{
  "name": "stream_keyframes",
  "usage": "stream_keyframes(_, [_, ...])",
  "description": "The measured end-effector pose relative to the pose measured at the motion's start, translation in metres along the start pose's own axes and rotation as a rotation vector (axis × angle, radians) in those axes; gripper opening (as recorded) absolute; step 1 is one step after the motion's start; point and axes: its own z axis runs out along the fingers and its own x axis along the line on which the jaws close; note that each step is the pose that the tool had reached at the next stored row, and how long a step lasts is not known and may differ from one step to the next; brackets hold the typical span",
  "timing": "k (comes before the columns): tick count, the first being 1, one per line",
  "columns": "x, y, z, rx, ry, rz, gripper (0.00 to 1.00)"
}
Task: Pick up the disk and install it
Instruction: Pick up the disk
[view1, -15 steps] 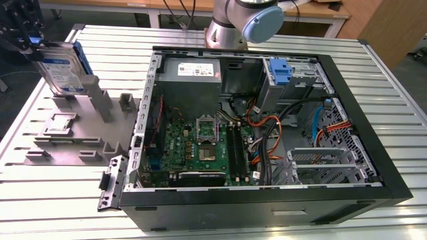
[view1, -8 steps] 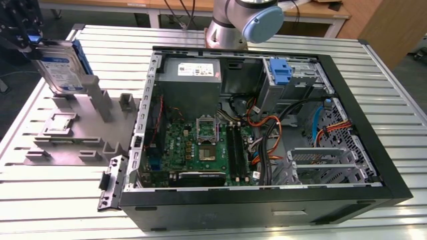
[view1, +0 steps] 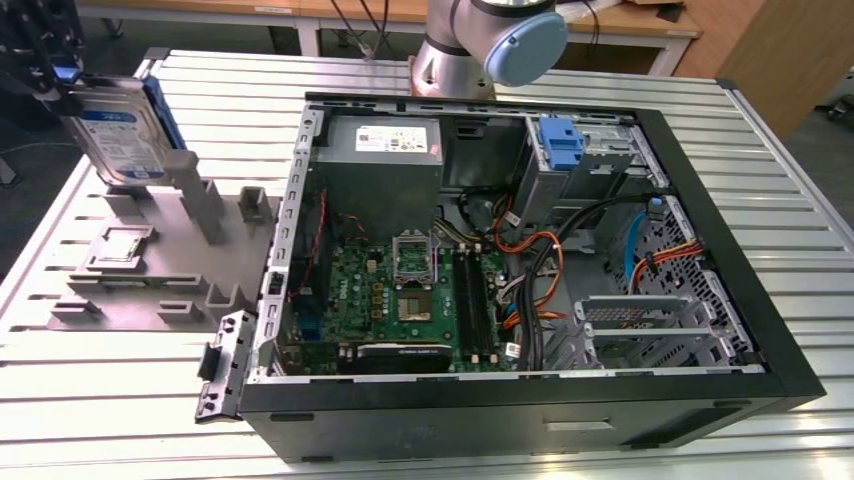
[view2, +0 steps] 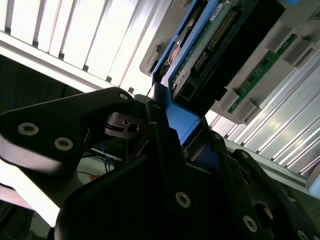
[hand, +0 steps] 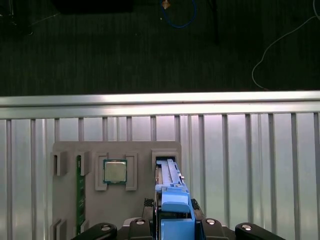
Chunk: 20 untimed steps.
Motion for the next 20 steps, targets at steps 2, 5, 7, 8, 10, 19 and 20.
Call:
stream_keyframes(2, [0.0000,0.0000,-0.0012,0.0001,0.0000,0.000,0.37])
stream_keyframes(5, [-0.0001,0.0000,-0.0028,0.0001,0.0000,0.000,0.37])
stream_keyframes(7, [-0.0001,0.0000,-0.0035,0.0002,-0.0001,0.000,0.37])
stream_keyframes(8, [-0.0001,0.0000,-0.0035,0.0002,-0.0001,0.000,0.37])
stream_keyframes(10, [-0.0001,0.0000,-0.0036,0.0001,0.0000,0.000,0.37])
stream_keyframes(19, [-0.0001,0.0001,-0.0045,-0.0002,0.0001,0.000,0.37])
stream_keyframes(20, [-0.0001,0.0000,-0.0051,-0.0003,0.0001,0.000,0.37])
